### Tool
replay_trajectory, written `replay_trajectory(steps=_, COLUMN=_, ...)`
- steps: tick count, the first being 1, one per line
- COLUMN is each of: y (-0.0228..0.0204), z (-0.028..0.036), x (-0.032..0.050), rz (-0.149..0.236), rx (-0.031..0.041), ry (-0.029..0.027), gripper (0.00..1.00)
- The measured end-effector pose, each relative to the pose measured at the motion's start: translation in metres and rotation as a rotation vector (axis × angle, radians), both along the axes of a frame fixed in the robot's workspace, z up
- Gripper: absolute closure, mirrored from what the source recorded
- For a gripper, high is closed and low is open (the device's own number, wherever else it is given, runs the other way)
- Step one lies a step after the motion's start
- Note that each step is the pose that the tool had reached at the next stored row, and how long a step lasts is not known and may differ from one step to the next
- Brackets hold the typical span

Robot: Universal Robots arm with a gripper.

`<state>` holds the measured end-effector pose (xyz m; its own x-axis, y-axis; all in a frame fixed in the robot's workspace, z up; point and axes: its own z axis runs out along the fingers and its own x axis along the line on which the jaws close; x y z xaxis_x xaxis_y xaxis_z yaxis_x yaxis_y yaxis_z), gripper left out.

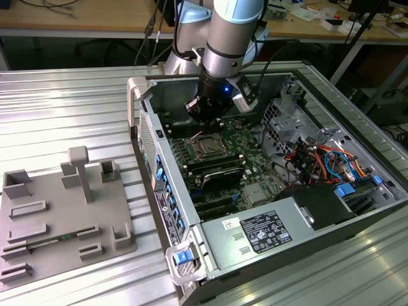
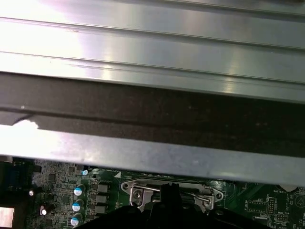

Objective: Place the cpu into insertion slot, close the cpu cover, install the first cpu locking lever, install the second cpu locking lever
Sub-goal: 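Install the first cpu locking lever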

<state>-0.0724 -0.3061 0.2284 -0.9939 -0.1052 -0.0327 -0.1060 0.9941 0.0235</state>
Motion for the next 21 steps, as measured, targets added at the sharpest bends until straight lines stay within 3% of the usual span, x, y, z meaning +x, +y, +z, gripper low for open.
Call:
replay_trajectory(steps=7, y=0.0073, z=-0.0023, x=0.0, rz=0.0, rx=0.0, ry=0.0001, gripper=0.89)
replay_trajectory(steps=11, y=0.0076, z=-0.005, x=0.0109, rz=0.0, rx=-0.0012, ry=0.0001, gripper=0.89)
replay_trajectory(steps=13, y=0.0081, z=-0.0088, x=0.0186, rz=0.0, rx=-0.0067, ry=0.0, gripper=0.89)
replay_trajectory(steps=21, y=0.0081, z=-0.0137, x=0.0239, rz=-0.001, rx=-0.0091, ry=-0.0001, gripper=0.89)
